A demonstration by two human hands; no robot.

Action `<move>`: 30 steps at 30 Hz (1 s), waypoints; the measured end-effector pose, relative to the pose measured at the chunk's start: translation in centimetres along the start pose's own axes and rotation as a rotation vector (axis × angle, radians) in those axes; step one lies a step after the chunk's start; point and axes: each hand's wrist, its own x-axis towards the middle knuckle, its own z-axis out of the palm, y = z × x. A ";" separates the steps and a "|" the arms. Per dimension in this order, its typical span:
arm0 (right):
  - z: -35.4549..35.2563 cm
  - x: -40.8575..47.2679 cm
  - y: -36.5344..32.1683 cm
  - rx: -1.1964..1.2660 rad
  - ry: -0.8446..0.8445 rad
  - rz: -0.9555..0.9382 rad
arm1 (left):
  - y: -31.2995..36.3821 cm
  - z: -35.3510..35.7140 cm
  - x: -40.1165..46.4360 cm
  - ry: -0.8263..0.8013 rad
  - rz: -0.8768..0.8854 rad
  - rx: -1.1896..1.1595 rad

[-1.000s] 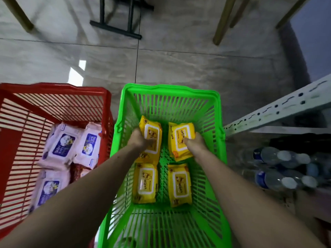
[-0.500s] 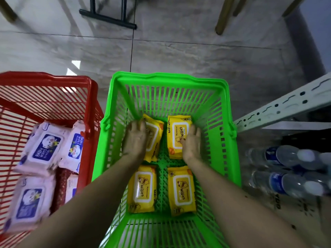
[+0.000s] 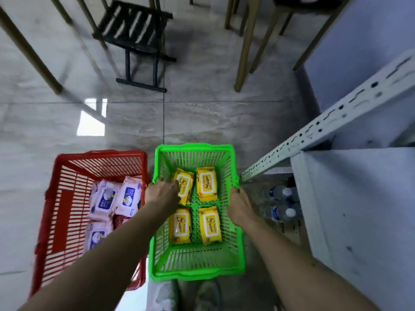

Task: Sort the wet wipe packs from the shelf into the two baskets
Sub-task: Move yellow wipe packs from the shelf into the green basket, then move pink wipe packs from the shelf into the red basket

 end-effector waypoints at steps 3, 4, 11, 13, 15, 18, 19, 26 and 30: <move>-7.7 -6.8 -1.2 0.019 0.041 -0.040 | -0.3 -8.9 -5.5 0.073 0.017 0.025; -10.4 -9.3 -1.7 0.018 0.057 -0.049 | -0.3 -11.8 -7.4 0.098 0.028 0.034; -24.0 -27.5 -3.2 -0.016 0.233 -0.047 | 2.1 -28.3 -19.2 0.236 0.194 0.088; -26.7 -32.9 -2.9 -0.004 0.277 -0.007 | 3.7 -31.8 -23.0 0.281 0.270 0.101; -28.9 -37.5 -2.3 0.000 0.337 0.016 | 5.5 -34.9 -26.4 0.337 0.339 0.107; -31.5 -44.5 -0.3 0.056 0.465 0.076 | 9.5 -39.3 -31.6 0.426 0.483 0.122; -32.1 -46.6 0.5 0.073 0.519 0.096 | 11.1 -40.5 -33.3 0.453 0.536 0.127; -34.3 -60.9 7.8 0.113 0.770 0.292 | 23.0 -45.2 -45.1 0.572 0.849 0.174; -33.4 -68.7 13.3 0.136 0.814 0.454 | 30.1 -44.6 -51.3 0.566 1.010 0.175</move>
